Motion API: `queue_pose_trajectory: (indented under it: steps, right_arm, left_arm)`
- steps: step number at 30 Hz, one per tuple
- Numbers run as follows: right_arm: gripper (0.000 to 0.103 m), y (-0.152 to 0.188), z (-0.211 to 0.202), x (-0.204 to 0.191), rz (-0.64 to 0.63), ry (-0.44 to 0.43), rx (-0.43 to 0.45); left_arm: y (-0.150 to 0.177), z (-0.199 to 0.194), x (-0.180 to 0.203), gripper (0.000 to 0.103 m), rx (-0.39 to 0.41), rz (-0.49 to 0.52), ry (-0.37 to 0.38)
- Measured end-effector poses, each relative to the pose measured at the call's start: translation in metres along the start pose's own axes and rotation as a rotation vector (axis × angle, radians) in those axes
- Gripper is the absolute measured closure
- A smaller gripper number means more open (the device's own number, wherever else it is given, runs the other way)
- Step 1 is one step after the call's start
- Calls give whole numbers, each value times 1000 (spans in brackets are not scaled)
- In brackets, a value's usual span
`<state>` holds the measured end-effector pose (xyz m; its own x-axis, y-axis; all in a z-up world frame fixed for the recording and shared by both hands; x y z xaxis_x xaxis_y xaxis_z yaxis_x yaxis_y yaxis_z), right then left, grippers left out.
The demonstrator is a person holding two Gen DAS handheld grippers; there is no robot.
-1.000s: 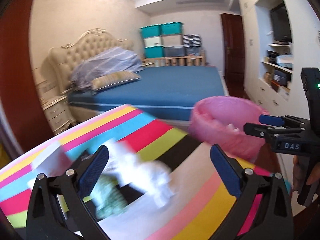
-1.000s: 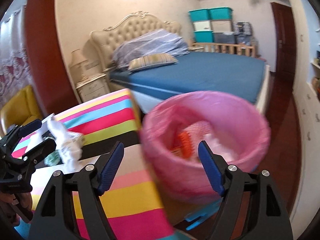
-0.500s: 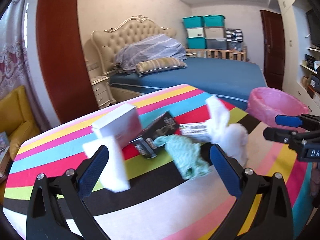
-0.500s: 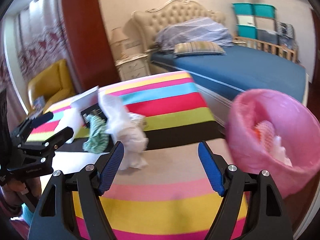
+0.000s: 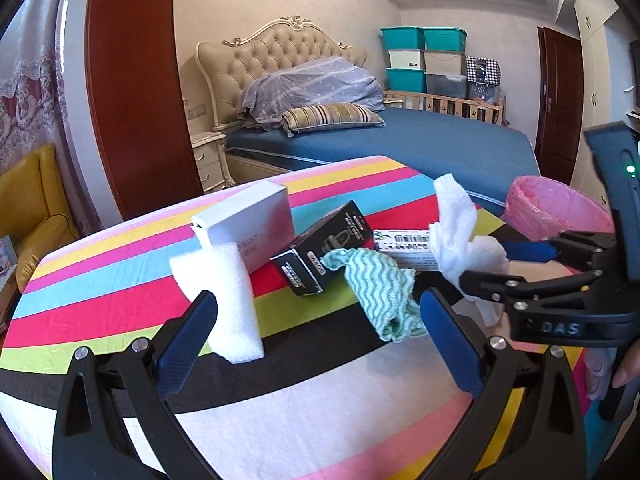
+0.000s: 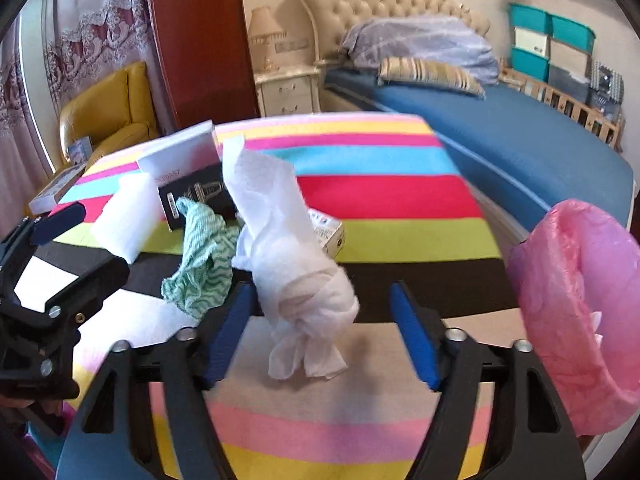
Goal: Collect trash
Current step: 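Grasp the green striped cloth with the left tool while the right tool grasps a white tissue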
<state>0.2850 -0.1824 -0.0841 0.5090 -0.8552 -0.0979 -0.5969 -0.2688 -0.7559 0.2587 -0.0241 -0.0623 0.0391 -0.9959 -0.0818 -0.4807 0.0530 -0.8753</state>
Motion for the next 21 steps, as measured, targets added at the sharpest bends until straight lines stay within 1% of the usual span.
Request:
queue_pose_trajectory:
  steps: [1,3,6,9,10,11,13,15,18,21]
  right_arm:
    - [59,0,-1,1,10,-17,4]
    - [65,-2,-7,4,14,-16,28]
    - [67,-1,-22,13,32,-2,78]
    - [67,6,-36,29,93,22,104]
    - [67,9,-38,32,105,29,107]
    - [67,12,-41,35,117,34,107]
    - [67,16,-45,38,127,41,102]
    - [67,18,-50,38,128,54,112]
    - [67,18,-52,37,113,79,129]
    - [67,18,-52,37,117,79,136]
  left_arm:
    - [0,2,2,5,-5,0,3]
    - [-1,3,5,5,-13,0,15]
    - [-1,10,12,5,-39,-15,51]
    - [-5,19,23,5,-60,-13,84]
    - [-6,22,27,9,-63,-4,86]
    - [-7,26,31,18,-69,7,93]
    - [-7,37,40,25,-101,31,100]
    - [-5,49,47,29,-149,34,108]
    - [-1,61,51,30,-211,44,100]
    - [4,71,51,38,-259,42,101]
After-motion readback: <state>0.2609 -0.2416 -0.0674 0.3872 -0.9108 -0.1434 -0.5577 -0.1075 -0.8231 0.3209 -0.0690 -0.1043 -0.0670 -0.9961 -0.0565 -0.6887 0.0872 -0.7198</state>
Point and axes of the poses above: each gripper's, at about its wrist camera, not at the fingertips, and z roughly the way its jaws point, x to its right, y to its underside, the point moved 5 cm from there along z, roughly the way its jaws point, and after that the axes turned 4 degrees about x, right-handed, at the moved point
